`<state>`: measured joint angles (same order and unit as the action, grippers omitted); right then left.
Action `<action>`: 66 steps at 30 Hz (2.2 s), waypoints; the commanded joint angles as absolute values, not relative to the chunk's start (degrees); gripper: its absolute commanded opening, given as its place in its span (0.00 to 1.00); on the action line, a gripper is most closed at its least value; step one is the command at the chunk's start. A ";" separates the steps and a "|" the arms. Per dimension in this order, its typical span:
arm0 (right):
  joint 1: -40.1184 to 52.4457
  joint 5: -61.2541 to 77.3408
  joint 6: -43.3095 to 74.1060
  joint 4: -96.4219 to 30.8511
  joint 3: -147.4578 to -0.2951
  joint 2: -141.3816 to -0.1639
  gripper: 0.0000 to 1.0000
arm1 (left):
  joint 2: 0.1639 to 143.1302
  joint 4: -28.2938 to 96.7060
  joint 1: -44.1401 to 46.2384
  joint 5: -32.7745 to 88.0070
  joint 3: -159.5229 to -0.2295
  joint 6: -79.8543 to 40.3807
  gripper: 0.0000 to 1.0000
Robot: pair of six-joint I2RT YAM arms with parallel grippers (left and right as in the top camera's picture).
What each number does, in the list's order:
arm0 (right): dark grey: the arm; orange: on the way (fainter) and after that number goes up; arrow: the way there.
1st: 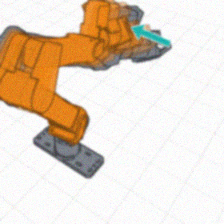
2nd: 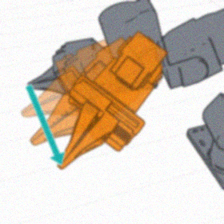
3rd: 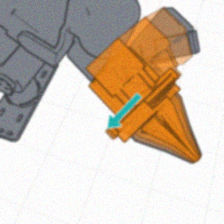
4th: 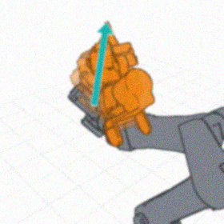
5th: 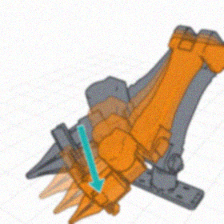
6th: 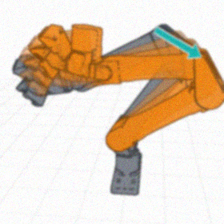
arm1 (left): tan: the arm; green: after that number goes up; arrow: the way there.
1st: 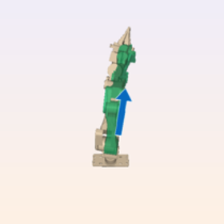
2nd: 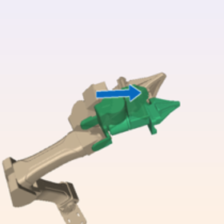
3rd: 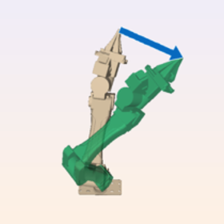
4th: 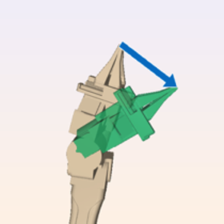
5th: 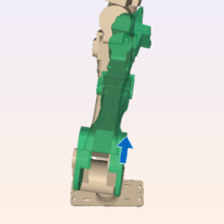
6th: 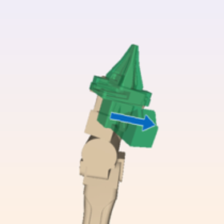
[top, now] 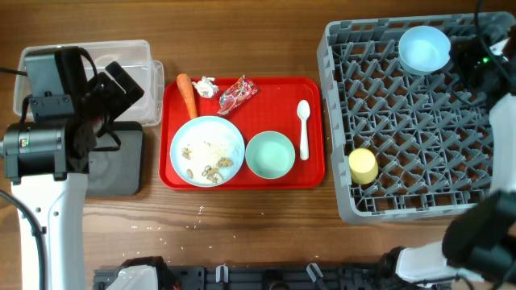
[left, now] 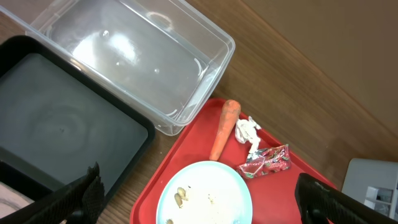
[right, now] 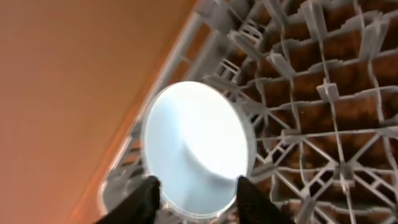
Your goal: Sort waste into correct bins and load items into the dishwasher rack
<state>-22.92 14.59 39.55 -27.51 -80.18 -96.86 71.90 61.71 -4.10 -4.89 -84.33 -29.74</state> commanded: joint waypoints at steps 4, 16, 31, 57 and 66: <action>-22.76 15.38 41.19 -24.95 -80.68 -105.10 0.46 | 72.01 61.60 -4.29 -5.67 -84.88 -30.48 1.00; -22.70 14.68 39.33 -26.76 -80.68 -109.45 0.04 | 72.01 61.60 -4.29 -5.67 -84.88 -30.48 1.00; -15.18 -34.33 12.75 -44.40 -80.20 -79.55 0.04 | 72.01 61.60 -4.29 -5.67 -84.86 -30.48 1.00; 3.16 -65.01 -6.02 -33.67 -79.77 -103.68 0.04 | 72.01 61.60 -4.29 -5.67 -84.88 -30.48 1.00; 3.70 -62.96 -6.00 -34.02 -79.77 -109.45 0.04 | 72.01 61.60 -4.29 -5.67 -84.88 -30.48 1.00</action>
